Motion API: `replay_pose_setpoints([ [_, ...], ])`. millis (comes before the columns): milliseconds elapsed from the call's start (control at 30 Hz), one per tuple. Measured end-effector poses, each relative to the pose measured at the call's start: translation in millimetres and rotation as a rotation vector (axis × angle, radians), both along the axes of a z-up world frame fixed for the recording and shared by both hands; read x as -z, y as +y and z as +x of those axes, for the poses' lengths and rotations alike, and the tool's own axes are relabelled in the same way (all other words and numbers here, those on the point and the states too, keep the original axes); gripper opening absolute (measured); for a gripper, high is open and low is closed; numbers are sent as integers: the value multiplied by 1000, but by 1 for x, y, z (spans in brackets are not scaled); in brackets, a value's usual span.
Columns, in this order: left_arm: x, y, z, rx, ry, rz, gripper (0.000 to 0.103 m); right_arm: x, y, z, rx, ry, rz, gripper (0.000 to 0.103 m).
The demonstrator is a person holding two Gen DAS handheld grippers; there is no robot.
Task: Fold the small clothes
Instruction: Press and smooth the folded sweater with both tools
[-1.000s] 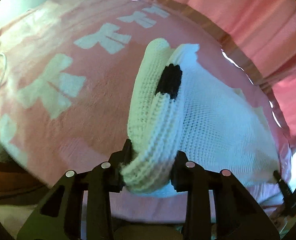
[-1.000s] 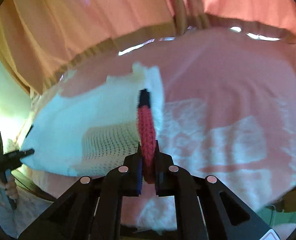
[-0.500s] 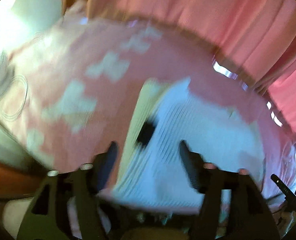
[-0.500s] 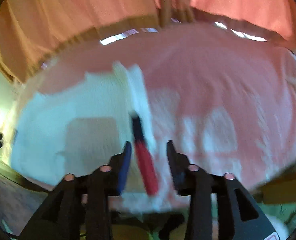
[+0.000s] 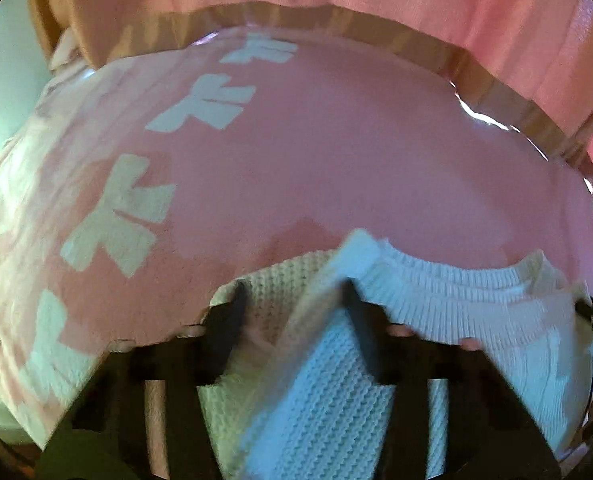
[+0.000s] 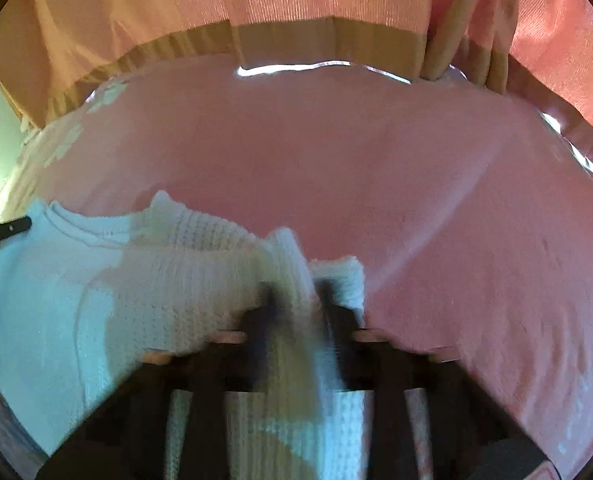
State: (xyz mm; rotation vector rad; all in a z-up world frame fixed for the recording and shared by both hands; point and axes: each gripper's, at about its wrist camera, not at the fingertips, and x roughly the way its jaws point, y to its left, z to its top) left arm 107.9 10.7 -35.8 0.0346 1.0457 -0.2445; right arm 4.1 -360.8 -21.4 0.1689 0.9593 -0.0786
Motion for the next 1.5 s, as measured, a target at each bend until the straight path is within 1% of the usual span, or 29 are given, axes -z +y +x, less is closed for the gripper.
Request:
replay_pose_setpoints([
  [33, -3, 1, 0, 6, -5, -18, 5, -9, 1, -1, 3, -28, 8, 6],
  [100, -15, 4, -4, 16, -39, -84, 5, -37, 0, -9, 7, -126, 25, 6],
  [133, -21, 4, -5, 14, -65, -83, 5, -51, -3, -12, 21, -178, 15, 6],
  [167, -22, 2, -3, 10, -72, -63, 5, -56, -4, -10, 31, -191, 9, 6],
  [200, -16, 0, 2, -5, -62, -18, 5, -52, -10, -4, 50, -166, -2, 6],
  [233, -5, 1, 8, -24, -27, 16, 5, -36, -17, 7, 76, -94, -10, 6],
  [300, 9, 6, 15, -55, 27, 30, 5, 1, -26, 22, 100, 46, 9, 6],
  [367, 4, 2, 13, -36, -5, 59, 5, -6, -21, 22, 92, 18, -20, 6],
  [433, 5, 2, 12, -38, -8, 65, 6, -21, -20, 18, 78, -41, 14, 6],
  [467, 6, 2, 12, -40, -2, 64, 6, -19, -22, 20, 85, -30, 11, 6],
  [533, 7, 1, 8, -35, -23, 86, 8, -1, -27, 25, 89, 46, 25, 7],
  [600, 1, -1, 2, -21, -43, 95, 9, -10, -27, 20, 117, 16, 26, 11],
  [667, -16, 0, -9, -12, -76, 46, 10, -33, -20, 6, 125, -44, 11, 17],
  [700, -23, 1, -15, -9, -93, 26, 12, -49, -13, -8, 115, -101, 7, 19],
  [767, -37, 4, -33, -2, -124, -21, 19, -65, 3, -30, 68, -159, 21, 19],
  [800, -43, 4, -46, 9, -132, -61, 27, -69, 14, -42, 36, -182, 45, 19],
  [833, -45, 2, -55, 20, -132, -87, 30, -68, 24, -48, -5, -182, 72, 14],
  [900, -42, -10, -73, 60, -128, -109, 31, -54, 46, -53, -85, -145, 119, 7],
  [967, -26, -22, -79, 74, -101, -53, 33, -20, 62, -45, -107, -27, 70, 3],
  [1000, -12, -25, -78, 67, -69, -2, 33, -2, 60, -39, -76, 32, 15, 0],
  [1033, 0, -23, -75, 46, -40, 26, 33, 4, 50, -39, -66, 11, 28, 0],
  [1067, 3, -17, -74, 39, -43, -1, 33, 0, 44, -39, -46, 9, 40, 0],
  [1167, -2, -10, -76, 19, -81, 25, 33, -25, 26, -58, 62, -56, 21, 2],
  [1200, -1, -8, -77, 12, -82, 28, 33, -24, 21, -62, 77, -54, 21, 2],
  [1267, 0, -7, -78, 10, -87, 30, 33, -1, 16, -59, 114, 45, -13, 0],
  [1300, 0, -10, -79, 14, -95, 47, 33, 2, 11, -60, 118, 23, 3, 0],
  [1333, 0, -12, -81, 16, -100, 61, 33, -3, 13, -59, 121, 22, 1, 0],
  [1400, -2, -15, -85, 13, -104, 72, 34, -20, 14, -71, 136, -48, -17, 2],
  [1500, -3, -16, -88, 6, -99, 63, 42, -33, 29, -90, 97, -149, -6, 3],
])
